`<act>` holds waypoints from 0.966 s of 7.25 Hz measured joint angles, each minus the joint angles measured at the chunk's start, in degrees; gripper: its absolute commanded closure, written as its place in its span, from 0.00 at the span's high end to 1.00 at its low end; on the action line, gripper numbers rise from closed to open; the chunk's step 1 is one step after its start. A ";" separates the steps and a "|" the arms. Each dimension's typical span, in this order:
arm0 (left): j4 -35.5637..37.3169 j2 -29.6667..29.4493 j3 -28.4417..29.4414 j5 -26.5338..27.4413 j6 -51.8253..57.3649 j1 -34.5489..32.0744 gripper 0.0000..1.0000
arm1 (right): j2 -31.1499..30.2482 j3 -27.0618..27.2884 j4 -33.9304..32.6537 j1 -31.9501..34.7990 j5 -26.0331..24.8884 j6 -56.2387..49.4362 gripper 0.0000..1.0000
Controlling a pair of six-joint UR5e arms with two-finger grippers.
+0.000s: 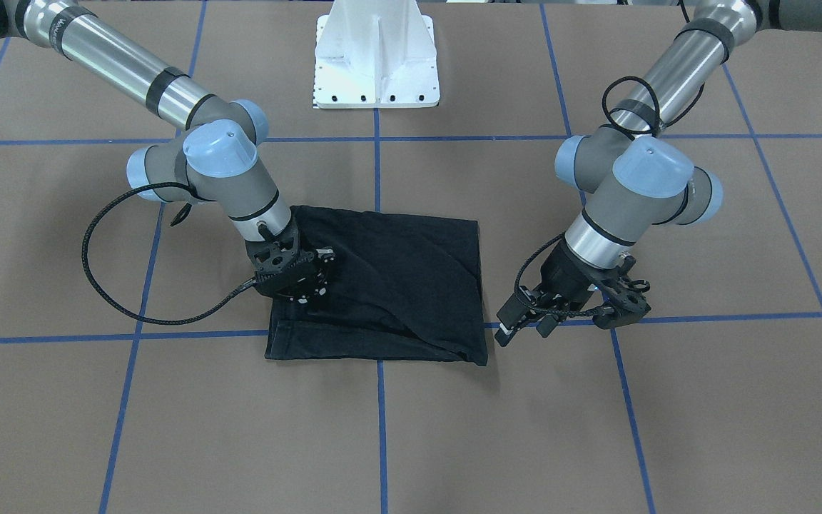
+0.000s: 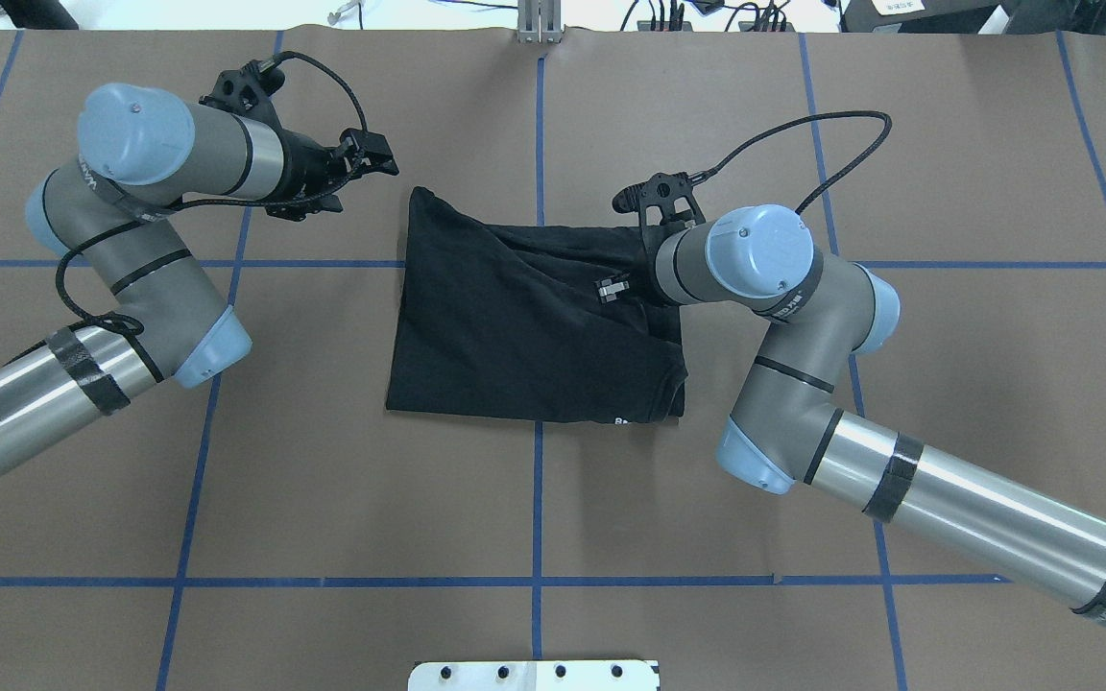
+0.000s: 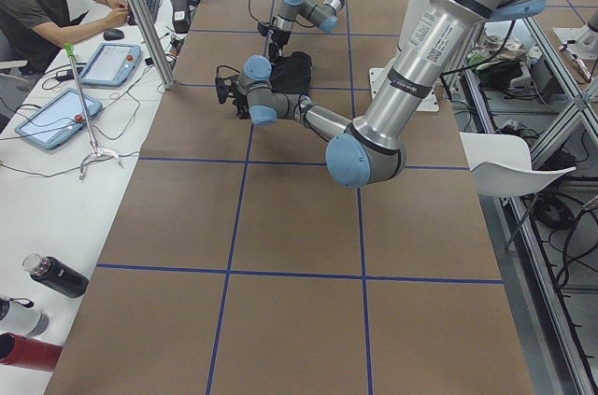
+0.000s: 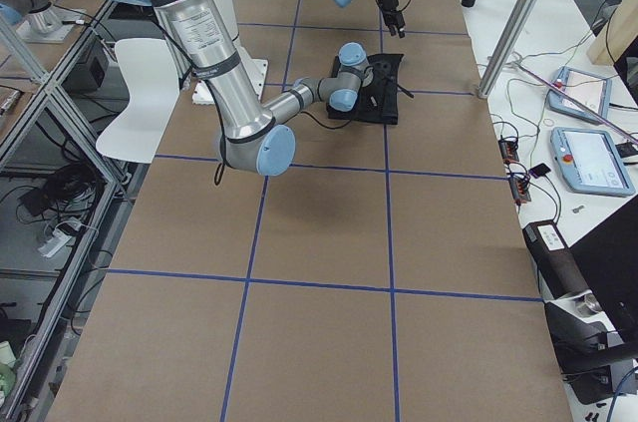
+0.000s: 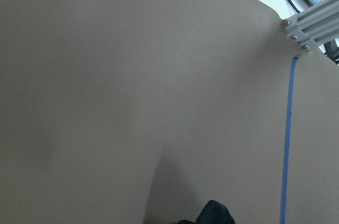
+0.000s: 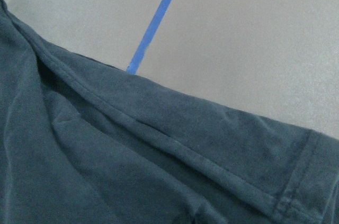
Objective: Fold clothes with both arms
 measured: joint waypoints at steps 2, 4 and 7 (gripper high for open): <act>0.00 -0.03 -0.01 0.00 0.00 -0.03 0.99 | 0.08 0.56 0.00 0.25 0.08 0.09 0.00; 0.00 -0.04 -0.01 0.00 -0.02 -0.13 0.99 | 0.19 1.86 -0.05 1.51 0.44 0.08 0.00; -0.02 -0.11 -0.01 -0.22 -0.03 -0.37 0.99 | 0.21 1.92 -0.33 3.35 0.37 0.05 0.00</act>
